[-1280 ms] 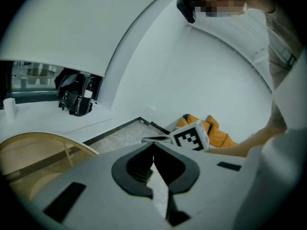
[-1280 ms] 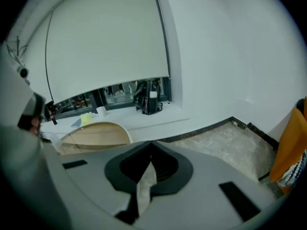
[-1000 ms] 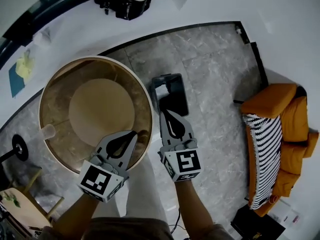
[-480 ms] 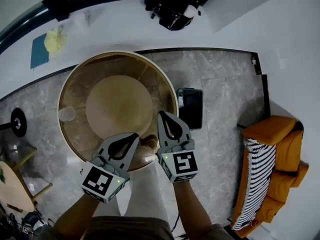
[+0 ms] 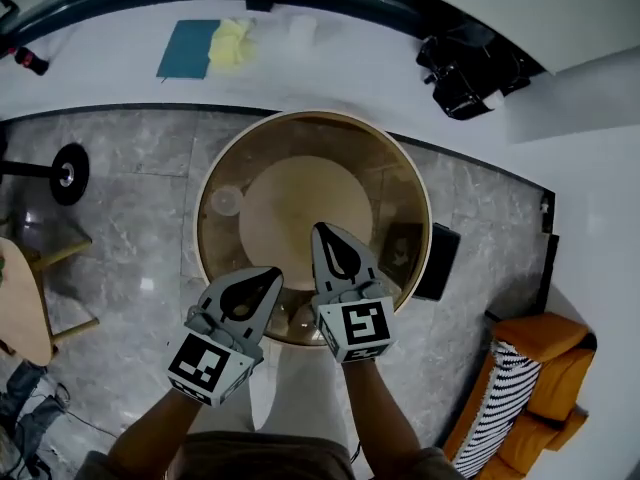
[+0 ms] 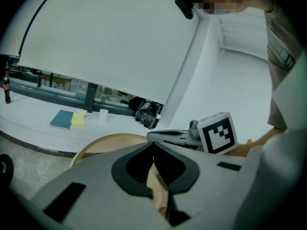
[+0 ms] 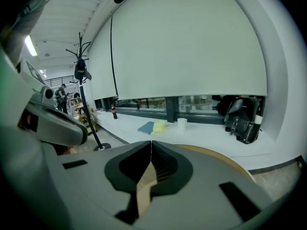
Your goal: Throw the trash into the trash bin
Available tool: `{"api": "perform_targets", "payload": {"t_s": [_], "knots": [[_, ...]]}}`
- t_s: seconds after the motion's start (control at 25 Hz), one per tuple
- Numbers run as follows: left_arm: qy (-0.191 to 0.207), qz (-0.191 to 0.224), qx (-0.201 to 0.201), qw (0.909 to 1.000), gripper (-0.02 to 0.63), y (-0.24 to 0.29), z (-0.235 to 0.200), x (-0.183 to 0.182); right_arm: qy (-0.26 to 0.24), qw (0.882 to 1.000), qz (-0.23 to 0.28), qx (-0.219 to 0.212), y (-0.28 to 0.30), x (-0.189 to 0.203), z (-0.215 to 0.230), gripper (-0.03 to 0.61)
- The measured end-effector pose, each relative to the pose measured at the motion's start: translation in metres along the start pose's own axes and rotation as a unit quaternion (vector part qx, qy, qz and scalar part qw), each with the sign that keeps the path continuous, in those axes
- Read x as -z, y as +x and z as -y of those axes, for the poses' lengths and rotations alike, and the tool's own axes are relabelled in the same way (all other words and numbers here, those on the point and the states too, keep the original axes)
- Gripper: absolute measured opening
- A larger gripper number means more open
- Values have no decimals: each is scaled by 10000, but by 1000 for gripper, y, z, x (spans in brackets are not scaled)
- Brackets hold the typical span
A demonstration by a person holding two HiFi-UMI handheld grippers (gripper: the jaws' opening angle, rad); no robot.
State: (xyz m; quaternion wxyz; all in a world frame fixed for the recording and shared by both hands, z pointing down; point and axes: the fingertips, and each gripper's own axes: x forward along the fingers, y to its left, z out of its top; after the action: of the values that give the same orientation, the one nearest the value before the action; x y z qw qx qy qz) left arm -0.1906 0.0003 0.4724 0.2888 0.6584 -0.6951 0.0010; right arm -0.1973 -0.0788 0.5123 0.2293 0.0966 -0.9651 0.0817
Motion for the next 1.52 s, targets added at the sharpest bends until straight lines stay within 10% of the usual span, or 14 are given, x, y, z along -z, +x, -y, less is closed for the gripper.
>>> {"api": "perform_targets", "payload": {"t_s": [0.88,1.04,1.52], "knots": [[-581,293,-586,9962,18,-78,-99,22,-515,9956,-382,-676,94,18,-112,21],[-614,276,-536,9963,18,-78,-102,26,-312,9950,-425,-848,107,24,-121,290],[-701,121,-511,9962,18,-78,-114,41,-382,9930,-799,-778,140,60,-121,305]]}}
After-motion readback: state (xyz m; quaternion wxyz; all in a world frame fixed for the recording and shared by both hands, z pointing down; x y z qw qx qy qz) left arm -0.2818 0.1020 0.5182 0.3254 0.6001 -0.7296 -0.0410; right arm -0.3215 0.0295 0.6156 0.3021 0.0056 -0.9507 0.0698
